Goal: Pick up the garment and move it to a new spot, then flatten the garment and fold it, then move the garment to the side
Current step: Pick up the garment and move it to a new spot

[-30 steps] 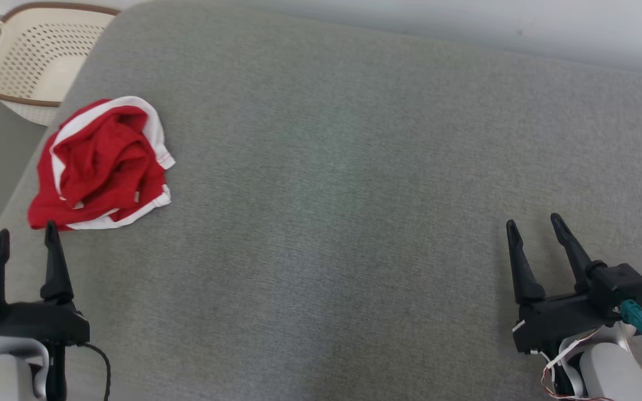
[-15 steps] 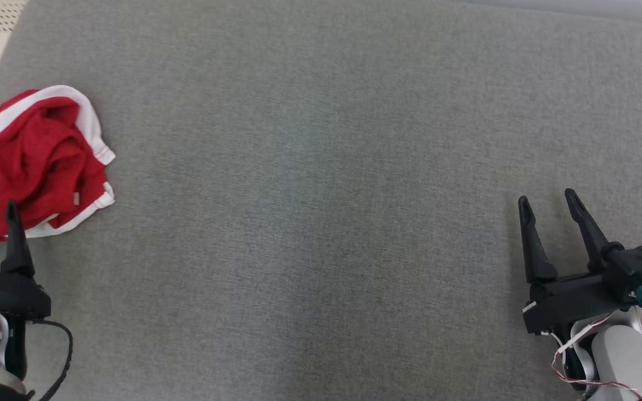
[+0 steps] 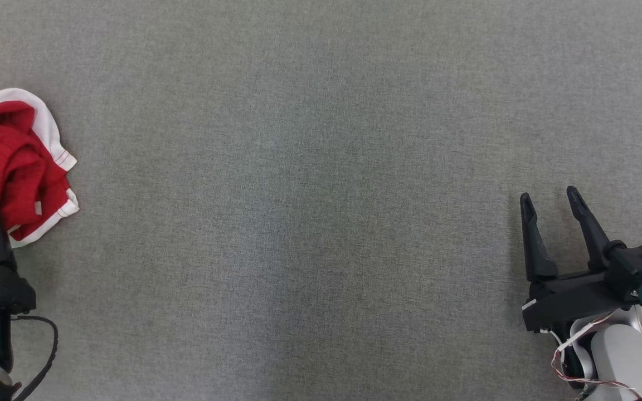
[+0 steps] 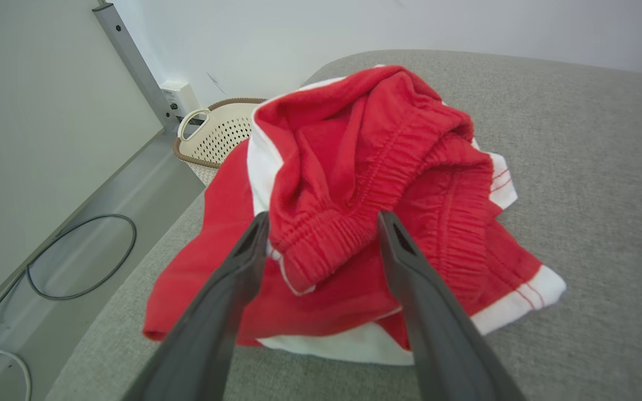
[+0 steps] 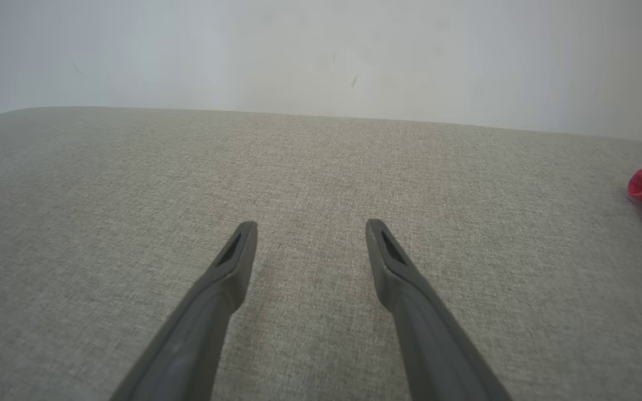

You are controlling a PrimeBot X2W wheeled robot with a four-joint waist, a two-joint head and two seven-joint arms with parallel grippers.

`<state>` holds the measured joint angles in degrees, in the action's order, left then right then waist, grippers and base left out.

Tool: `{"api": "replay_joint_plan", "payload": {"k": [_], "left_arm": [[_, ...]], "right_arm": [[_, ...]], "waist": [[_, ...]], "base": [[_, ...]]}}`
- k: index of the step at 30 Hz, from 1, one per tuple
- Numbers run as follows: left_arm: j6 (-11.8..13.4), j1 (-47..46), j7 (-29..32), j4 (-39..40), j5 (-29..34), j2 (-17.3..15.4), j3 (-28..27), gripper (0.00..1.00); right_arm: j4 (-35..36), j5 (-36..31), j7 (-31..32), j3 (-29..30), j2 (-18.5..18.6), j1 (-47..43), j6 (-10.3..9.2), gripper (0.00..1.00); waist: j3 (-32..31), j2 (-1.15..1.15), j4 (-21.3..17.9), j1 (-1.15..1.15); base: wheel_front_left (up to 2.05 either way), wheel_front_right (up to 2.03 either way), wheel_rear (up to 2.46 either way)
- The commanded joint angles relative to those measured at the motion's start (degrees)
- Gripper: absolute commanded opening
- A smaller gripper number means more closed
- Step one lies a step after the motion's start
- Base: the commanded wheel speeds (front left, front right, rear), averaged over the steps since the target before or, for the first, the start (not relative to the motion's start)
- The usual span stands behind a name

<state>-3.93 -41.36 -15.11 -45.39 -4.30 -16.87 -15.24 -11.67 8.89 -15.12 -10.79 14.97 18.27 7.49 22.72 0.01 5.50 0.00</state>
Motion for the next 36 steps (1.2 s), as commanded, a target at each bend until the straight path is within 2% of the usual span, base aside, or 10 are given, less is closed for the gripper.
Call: {"api": "replay_joint_plan", "payload": {"k": [1,6,13,19,22,23,28,36], "left_arm": [[0.35,0.07,-0.04,0.21,0.23,-0.36,-0.08,0.0],[0.69,2.43,-0.04,4.62,1.21,-0.49,0.3,0.0],[-1.19,4.41,-0.04,15.89,3.14,1.18,4.39,0.0],[-2.47,6.1,-0.05,26.33,2.96,6.14,11.04,0.0],[-3.01,6.36,-0.04,29.57,2.23,9.45,15.34,0.0],[-3.01,6.36,-0.04,29.57,2.23,9.45,15.34,0.0],[-3.41,4.68,-0.04,31.57,0.56,12.45,23.84,0.0],[-3.51,-3.12,-0.05,34.28,-3.63,13.87,39.9,0.0]], "right_arm": [[0.01,0.22,0.03,-0.01,-0.35,-0.04,-0.01,1.0],[-0.84,0.64,0.03,-0.13,-1.41,-0.22,-0.01,1.0],[-1.62,0.97,0.03,-0.16,-3.03,-0.76,-0.01,1.0],[-2.03,1.52,0.03,-0.29,-4.38,-1.1,-0.01,1.0],[-2.26,1.81,0.03,-0.31,-4.86,-1.22,-0.01,1.0],[-2.26,1.81,0.03,-0.31,-4.86,-1.22,-0.01,1.0],[-2.57,1.69,0.03,-0.36,-5.91,-1.38,-0.01,1.0],[-3.05,2.5,0.03,-0.02,-7.19,-1.25,-0.01,1.0]], "waist": [[-0.5,-0.01,-0.28,0.0],[-2.56,-0.01,-1.06,0.0],[-5.53,-0.01,-1.99,0.0],[-7.69,-0.01,-3.77,0.0],[-8.34,-0.01,-5.29,0.0],[-8.34,-0.01,-5.29,0.0],[-9.02,-0.01,-8.51,0.0],[-9.17,-0.01,-14.55,0.0]], "base": [[0.0,0.0,0.0],[0.0,0.0,0.0],[0.0,0.0,0.0],[0.0,0.0,0.0],[0.0,0.0,0.0],[0.0,0.0,0.0],[0.0,0.0,0.0],[0.0,0.0,0.0]]}}
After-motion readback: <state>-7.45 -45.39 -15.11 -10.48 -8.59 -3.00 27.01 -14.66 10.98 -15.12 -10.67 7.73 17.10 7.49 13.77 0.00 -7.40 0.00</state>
